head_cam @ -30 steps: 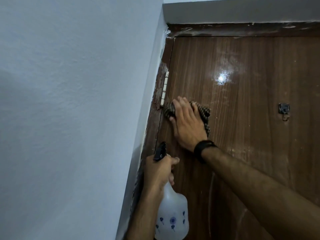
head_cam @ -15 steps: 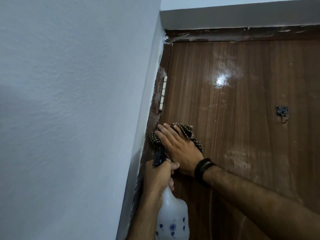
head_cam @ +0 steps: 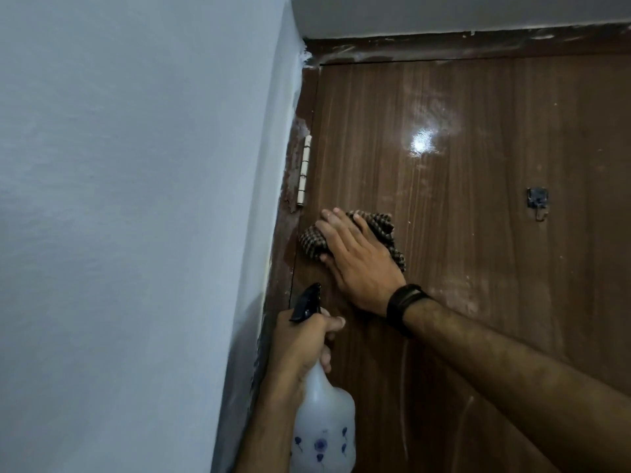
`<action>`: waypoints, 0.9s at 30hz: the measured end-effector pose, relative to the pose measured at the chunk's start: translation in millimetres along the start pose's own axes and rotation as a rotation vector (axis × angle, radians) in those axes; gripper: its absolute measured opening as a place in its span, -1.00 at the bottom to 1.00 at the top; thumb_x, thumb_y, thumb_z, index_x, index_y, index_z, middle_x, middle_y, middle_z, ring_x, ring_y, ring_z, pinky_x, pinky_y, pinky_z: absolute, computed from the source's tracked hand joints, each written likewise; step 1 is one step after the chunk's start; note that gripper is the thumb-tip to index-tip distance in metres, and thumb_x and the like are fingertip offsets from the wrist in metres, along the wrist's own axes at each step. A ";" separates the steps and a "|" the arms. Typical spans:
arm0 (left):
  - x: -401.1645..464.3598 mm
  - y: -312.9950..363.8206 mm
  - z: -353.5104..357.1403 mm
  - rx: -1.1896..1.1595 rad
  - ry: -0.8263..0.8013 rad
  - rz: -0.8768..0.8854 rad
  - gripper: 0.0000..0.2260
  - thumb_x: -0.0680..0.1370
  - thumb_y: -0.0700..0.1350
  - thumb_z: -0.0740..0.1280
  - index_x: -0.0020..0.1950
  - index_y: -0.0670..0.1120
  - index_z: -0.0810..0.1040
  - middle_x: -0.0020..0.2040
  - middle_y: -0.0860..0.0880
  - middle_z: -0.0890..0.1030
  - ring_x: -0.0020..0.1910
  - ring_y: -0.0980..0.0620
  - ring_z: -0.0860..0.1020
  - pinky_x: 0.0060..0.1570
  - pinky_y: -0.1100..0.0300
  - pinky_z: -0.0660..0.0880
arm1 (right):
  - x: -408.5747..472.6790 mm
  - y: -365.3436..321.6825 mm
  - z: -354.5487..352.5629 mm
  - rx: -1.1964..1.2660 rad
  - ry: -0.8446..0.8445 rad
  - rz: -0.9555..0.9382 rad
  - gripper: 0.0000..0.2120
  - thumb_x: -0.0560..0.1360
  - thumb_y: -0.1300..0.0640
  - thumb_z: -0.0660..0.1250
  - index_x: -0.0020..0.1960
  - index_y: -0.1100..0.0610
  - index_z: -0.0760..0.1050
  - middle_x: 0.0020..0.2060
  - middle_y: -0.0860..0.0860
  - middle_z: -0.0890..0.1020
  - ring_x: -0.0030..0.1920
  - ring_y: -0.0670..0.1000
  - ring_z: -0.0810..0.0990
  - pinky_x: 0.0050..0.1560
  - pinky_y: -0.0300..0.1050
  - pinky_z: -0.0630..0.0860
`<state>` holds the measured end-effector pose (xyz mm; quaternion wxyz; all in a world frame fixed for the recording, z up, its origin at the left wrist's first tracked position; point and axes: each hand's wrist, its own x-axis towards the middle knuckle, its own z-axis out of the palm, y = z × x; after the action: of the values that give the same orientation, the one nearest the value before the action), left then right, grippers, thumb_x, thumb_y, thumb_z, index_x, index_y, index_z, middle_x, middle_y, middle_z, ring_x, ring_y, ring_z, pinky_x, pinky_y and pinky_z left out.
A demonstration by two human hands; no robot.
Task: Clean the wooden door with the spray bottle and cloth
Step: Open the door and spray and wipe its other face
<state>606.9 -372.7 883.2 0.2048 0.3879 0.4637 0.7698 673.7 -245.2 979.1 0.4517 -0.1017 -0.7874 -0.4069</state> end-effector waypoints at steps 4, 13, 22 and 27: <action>-4.9 -3.9 9.0 0.005 -0.076 -0.030 -0.90 0.49 -0.25 0.47 -0.16 -0.14 0.58 -0.33 -0.08 0.56 -0.59 0.05 0.36 -0.53 0.21 0.35 | -36.7 30.0 -14.9 0.009 0.019 0.023 -0.51 0.70 -0.02 0.08 0.57 0.15 0.21 0.57 0.11 0.24 0.60 0.07 0.10 0.60 0.04 -0.04; -4.4 6.7 36.0 0.000 -0.193 -0.056 -0.91 0.50 -0.25 0.46 -0.14 -0.13 0.58 -0.31 -0.08 0.57 -0.59 0.08 0.36 -0.55 0.21 0.34 | 13.4 110.0 -46.9 -0.026 0.148 0.306 -0.50 0.70 -0.03 0.03 0.57 0.17 0.17 0.56 0.13 0.25 0.59 0.11 0.13 0.60 0.08 -0.07; -7.9 15.3 48.7 0.021 -0.256 -0.058 -0.89 0.50 -0.26 0.45 -0.16 -0.15 0.55 -0.32 -0.09 0.54 -0.59 0.06 0.33 -0.56 0.21 0.33 | -101.3 49.7 -28.2 -0.025 -0.036 -0.001 -0.49 0.70 0.02 0.13 0.60 0.16 0.18 0.61 0.08 0.16 0.62 0.04 0.02 0.61 0.04 -0.04; -14.2 7.6 65.1 0.050 -0.316 -0.072 -0.89 0.50 -0.26 0.46 -0.16 -0.14 0.56 -0.32 -0.08 0.54 -0.60 0.06 0.34 -0.56 0.23 0.34 | -106.8 85.7 -45.4 0.046 0.100 0.265 -0.52 0.69 0.05 0.14 0.57 0.17 0.22 0.58 0.09 0.22 0.61 0.04 0.09 0.60 0.10 0.00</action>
<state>667.2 -349.8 901.6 0.2930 0.4924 0.4581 0.6796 808.5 -200.8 953.2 0.5423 -0.1742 -0.7527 -0.3302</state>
